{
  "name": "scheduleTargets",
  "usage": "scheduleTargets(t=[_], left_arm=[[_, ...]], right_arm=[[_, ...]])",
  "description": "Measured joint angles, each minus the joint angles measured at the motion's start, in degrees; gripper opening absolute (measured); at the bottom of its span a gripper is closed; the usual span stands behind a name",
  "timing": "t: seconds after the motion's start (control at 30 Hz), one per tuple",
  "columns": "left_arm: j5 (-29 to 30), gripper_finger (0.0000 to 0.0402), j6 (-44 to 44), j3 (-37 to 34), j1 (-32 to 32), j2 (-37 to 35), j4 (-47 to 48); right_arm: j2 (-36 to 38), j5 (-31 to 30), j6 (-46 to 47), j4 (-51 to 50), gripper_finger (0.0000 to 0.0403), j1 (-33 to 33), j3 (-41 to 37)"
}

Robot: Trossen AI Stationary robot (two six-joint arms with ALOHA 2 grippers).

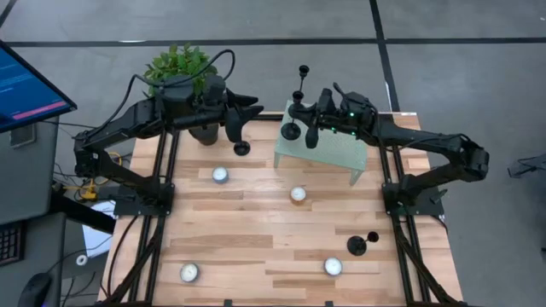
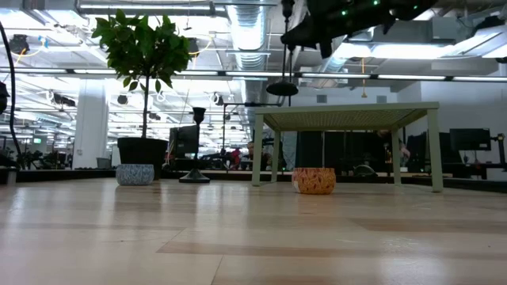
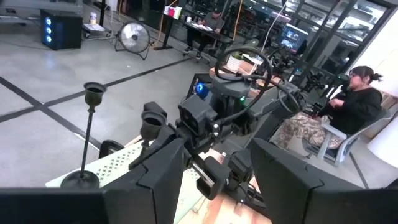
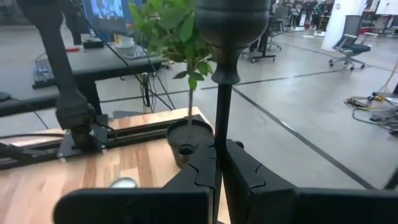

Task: Pick & Place candle stick holders
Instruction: Put the candle holder on the shelf aligned with the other candle holder

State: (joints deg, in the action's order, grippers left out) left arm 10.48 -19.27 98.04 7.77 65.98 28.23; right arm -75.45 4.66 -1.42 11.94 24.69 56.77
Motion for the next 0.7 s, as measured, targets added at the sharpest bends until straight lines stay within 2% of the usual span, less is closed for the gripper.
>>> scheduleTargets(t=[0.53, 0.7], left_arm=[[0.0, 0.0186, 0.7, 0.0, 0.0, 0.0, -0.9], [0.0, 0.0186, 1.0, 0.0, 0.0, 0.0, -1.3]], right_arm=[[-1.7, 2.4, -1.5, -1.2, 0.0000, 2.2, -1.2], [-1.7, 4.4, 0.2, 3.8, 0.0000, 3.3, -5.3]])
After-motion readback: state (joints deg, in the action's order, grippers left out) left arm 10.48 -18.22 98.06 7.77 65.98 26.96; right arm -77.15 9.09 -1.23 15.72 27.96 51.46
